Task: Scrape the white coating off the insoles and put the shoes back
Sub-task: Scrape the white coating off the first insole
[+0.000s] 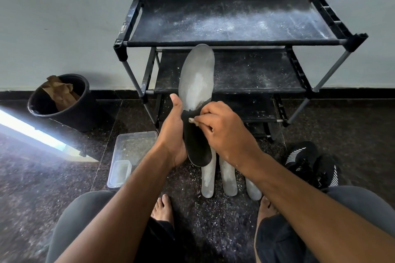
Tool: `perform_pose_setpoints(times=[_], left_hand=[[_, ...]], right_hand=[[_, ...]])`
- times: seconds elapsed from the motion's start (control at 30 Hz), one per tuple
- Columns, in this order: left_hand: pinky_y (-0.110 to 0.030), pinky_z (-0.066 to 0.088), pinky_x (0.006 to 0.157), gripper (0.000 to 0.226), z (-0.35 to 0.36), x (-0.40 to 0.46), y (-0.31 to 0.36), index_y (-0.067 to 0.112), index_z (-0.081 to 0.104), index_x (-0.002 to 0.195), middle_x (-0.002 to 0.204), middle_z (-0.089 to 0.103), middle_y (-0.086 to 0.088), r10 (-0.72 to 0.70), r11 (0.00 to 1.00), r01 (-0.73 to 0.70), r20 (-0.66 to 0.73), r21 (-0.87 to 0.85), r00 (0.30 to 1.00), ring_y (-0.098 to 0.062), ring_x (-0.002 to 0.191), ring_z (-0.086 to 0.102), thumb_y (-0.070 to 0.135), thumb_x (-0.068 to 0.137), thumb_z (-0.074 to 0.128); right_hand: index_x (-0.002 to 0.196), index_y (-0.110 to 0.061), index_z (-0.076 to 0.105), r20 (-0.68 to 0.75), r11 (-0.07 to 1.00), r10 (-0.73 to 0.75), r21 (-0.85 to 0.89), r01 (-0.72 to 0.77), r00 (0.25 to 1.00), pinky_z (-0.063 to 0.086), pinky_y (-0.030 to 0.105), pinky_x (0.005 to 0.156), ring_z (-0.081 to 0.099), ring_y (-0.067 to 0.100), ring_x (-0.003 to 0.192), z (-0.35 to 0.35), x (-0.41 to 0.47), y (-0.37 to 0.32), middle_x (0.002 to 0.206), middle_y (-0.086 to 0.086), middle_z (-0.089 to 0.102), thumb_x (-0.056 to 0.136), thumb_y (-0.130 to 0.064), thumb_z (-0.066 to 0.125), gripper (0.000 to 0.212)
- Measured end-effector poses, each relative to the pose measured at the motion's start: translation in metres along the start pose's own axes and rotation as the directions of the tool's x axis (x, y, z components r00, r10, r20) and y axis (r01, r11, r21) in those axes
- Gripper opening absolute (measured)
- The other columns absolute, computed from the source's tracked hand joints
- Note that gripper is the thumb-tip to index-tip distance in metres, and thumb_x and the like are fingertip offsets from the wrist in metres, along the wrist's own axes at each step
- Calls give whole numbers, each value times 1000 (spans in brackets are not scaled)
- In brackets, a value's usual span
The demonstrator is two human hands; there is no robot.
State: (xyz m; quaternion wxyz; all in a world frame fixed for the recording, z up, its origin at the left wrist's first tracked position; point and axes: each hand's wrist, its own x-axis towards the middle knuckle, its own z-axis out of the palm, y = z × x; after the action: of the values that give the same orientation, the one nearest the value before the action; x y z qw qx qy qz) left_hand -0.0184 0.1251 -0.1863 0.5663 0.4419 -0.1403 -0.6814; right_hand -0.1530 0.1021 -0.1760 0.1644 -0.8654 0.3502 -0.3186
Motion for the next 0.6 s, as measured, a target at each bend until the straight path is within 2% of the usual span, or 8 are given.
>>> perform_pose_setpoints(times=[0.13, 0.2, 0.27, 0.33, 0.4, 0.5, 0.6], left_hand=[[-47, 45, 115, 83, 4, -1, -1, 11, 65, 138, 134, 68, -18, 19, 998, -18, -2, 60, 1000, -31, 125, 66, 74, 99, 28], [-48, 46, 114, 81, 3, -1, 1, 9, 70, 130, 129, 71, -19, 60, 994, -54, -63, 92, 996, -32, 122, 68, 72, 100, 31], [-46, 49, 110, 84, 0, -1, 5, 6, 76, 121, 126, 73, -17, 87, 992, -76, -103, 103, 991, -30, 117, 71, 72, 100, 28], [-42, 50, 108, 94, -2, 0, 9, 2, 72, 126, 129, 71, -15, 74, 993, -65, -92, 100, 993, -28, 120, 69, 76, 99, 20], [-40, 50, 107, 98, -2, 0, 12, 2, 69, 129, 131, 71, -13, 49, 996, -42, -93, 79, 994, -26, 121, 69, 77, 98, 15], [-46, 46, 113, 97, 2, -3, 10, 6, 65, 135, 133, 69, -18, -22, 1000, 22, -32, 21, 999, -31, 126, 66, 80, 96, 16], [-47, 43, 116, 80, 7, -6, 5, 7, 65, 134, 128, 70, -19, -51, 999, 51, 23, 12, 998, -30, 124, 66, 68, 105, 22]], right_hand=[[96, -2, 77, -50, 997, 61, 42, -59, 997, 46, 15, 84, 55, 13, 89, -3, 2, 2, 92, 2, 62, 90, -8, 69, 11], [94, -3, 77, -21, 998, 38, 43, -37, 999, 46, 16, 85, 55, 13, 88, -2, 1, 0, 90, 2, 62, 90, -7, 70, 10], [92, -3, 78, 26, 998, -4, 57, 2, 1000, 42, 12, 90, 55, 14, 89, 3, -1, -2, 89, 2, 62, 90, -5, 69, 9], [91, -5, 78, 59, 997, -9, 77, 5, 998, 38, 8, 88, 55, 15, 89, 6, -4, -2, 90, 2, 62, 90, -5, 68, 10], [93, -4, 77, 36, 998, -5, 55, 3, 999, 41, 12, 85, 55, 16, 89, 8, -4, -2, 90, 2, 62, 90, -6, 69, 9], [91, -1, 75, -20, 1000, 12, 5, -12, 1000, 48, 23, 82, 54, 17, 87, 5, -2, -1, 89, 4, 60, 92, -8, 68, 10], [92, 0, 73, -63, 998, 46, -43, -49, 997, 49, 24, 79, 53, 17, 87, 1, 0, 2, 91, 3, 58, 94, -9, 66, 12]])
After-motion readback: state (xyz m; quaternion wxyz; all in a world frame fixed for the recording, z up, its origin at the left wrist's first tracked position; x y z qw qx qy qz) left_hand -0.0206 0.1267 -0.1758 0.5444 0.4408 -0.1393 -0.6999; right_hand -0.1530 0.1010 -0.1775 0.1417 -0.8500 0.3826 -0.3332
